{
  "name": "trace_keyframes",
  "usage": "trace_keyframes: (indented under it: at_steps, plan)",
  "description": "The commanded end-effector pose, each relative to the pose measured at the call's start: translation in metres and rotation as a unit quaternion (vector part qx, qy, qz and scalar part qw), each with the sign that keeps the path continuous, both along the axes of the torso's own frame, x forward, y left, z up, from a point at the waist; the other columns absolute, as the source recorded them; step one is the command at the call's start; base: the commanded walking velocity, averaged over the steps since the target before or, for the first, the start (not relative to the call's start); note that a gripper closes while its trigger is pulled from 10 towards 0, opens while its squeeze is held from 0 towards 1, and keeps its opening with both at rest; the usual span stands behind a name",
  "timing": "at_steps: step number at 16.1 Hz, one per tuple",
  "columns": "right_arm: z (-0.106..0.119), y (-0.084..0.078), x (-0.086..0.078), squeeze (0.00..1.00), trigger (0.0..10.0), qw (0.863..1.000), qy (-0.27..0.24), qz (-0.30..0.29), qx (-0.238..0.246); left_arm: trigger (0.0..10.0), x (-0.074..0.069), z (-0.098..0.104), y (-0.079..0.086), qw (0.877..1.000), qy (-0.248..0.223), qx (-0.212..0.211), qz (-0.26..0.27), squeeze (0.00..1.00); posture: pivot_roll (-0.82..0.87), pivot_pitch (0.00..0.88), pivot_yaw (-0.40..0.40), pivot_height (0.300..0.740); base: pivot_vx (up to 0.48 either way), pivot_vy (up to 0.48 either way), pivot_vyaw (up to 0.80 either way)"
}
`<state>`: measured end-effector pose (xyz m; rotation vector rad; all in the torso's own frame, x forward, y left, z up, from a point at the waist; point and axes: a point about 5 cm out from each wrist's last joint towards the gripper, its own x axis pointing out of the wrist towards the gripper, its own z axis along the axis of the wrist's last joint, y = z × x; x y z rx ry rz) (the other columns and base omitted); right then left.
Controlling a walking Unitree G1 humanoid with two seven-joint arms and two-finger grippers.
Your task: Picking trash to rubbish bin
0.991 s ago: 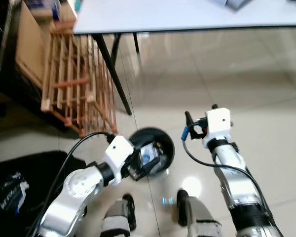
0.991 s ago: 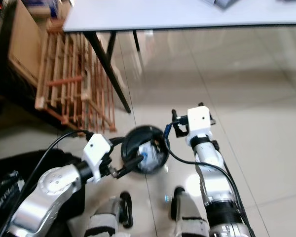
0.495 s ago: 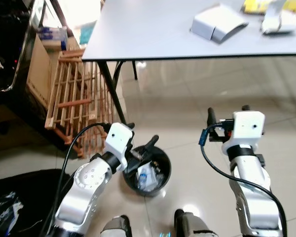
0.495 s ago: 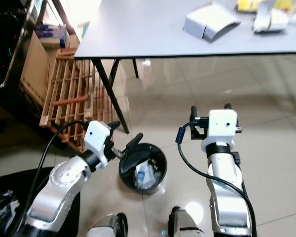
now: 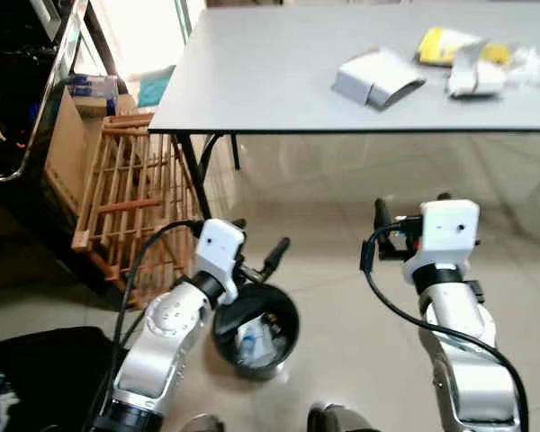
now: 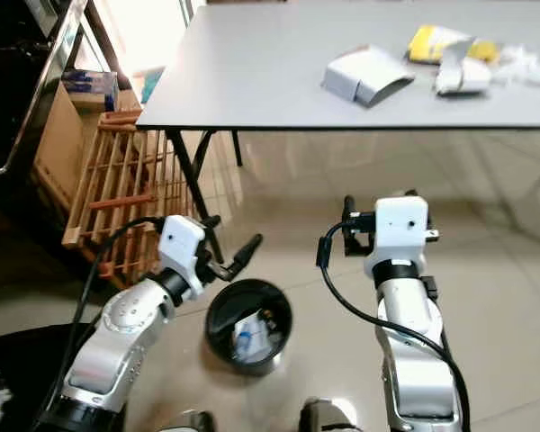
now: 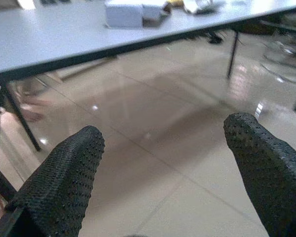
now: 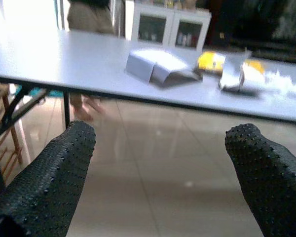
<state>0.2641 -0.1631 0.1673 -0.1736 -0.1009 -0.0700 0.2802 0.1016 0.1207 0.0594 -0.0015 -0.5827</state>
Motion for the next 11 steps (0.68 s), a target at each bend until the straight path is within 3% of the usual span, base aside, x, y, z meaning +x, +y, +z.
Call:
trace_keyframes:
  at_steps: [1, 4, 11]
  plan:
    - [0.002, -0.008, 0.0, 0.0, 10.0, 1.0, 0.006, -0.012, -0.007, 10.0, 0.001, -0.001, -0.005, 1.0, 0.001, -0.001, -0.006, 0.0, -0.1, 0.11, 0.066, 0.74, 0.0, -0.48, 0.0]
    - [0.0, 0.001, -0.002, 0.0, 10.0, 1.0, 0.013, -0.005, -0.008, 10.0, 0.002, -0.004, -0.006, 1.0, 0.002, 0.001, -0.009, 0.0, -0.11, 0.112, 0.068, 0.74, 0.0, -0.48, 0.0]
    - [0.002, 0.004, 0.001, 0.0, 10.0, 1.0, 0.016, 0.004, -0.004, 10.0, 0.004, -0.006, -0.008, 1.0, 0.001, 0.003, -0.008, 0.0, -0.1, 0.106, 0.062, 0.74, 0.0, -0.48, 0.0]
